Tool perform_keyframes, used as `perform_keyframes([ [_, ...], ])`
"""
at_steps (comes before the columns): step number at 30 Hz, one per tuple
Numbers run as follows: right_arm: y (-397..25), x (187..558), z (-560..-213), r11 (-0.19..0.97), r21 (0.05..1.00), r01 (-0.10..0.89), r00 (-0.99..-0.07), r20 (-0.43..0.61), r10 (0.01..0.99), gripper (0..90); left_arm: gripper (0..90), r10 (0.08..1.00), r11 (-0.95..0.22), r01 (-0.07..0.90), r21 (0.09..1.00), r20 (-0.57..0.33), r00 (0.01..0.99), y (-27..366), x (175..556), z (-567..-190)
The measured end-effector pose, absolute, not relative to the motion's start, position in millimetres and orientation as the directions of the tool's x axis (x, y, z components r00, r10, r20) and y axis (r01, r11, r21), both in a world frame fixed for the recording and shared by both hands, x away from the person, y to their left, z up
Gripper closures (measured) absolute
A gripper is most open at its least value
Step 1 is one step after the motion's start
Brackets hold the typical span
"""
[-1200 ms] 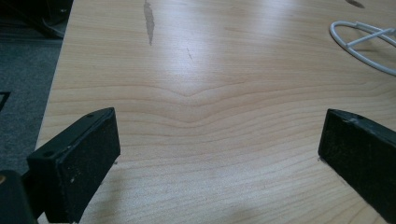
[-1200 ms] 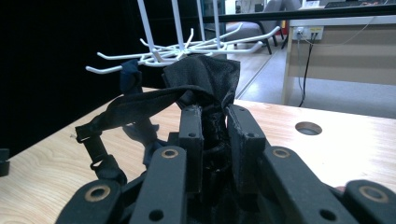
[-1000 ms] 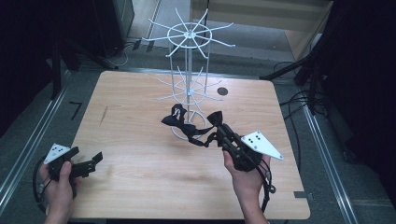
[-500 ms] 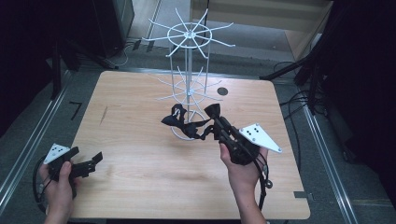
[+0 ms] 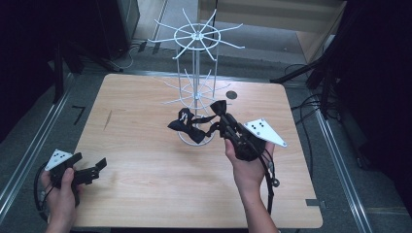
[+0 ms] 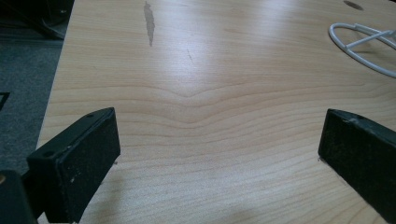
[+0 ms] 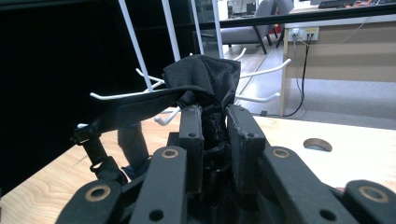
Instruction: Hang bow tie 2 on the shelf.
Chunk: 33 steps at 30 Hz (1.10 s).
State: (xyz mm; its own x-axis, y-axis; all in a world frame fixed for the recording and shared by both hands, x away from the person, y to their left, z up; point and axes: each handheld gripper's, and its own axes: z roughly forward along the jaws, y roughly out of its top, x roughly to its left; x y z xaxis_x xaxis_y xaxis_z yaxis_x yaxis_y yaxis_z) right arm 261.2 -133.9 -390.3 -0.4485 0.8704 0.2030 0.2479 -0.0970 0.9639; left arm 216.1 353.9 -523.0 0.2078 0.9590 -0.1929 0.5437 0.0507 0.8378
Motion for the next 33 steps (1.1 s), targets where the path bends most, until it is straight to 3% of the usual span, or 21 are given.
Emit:
perform_keyframes([
  [33,-116,296,-415,-0.067,0.954,0.293,-0.387,0.182,0.904,76.3,0.0,0.958,0.052,0.545,0.837,-0.196,0.209,354,216,-523],
])
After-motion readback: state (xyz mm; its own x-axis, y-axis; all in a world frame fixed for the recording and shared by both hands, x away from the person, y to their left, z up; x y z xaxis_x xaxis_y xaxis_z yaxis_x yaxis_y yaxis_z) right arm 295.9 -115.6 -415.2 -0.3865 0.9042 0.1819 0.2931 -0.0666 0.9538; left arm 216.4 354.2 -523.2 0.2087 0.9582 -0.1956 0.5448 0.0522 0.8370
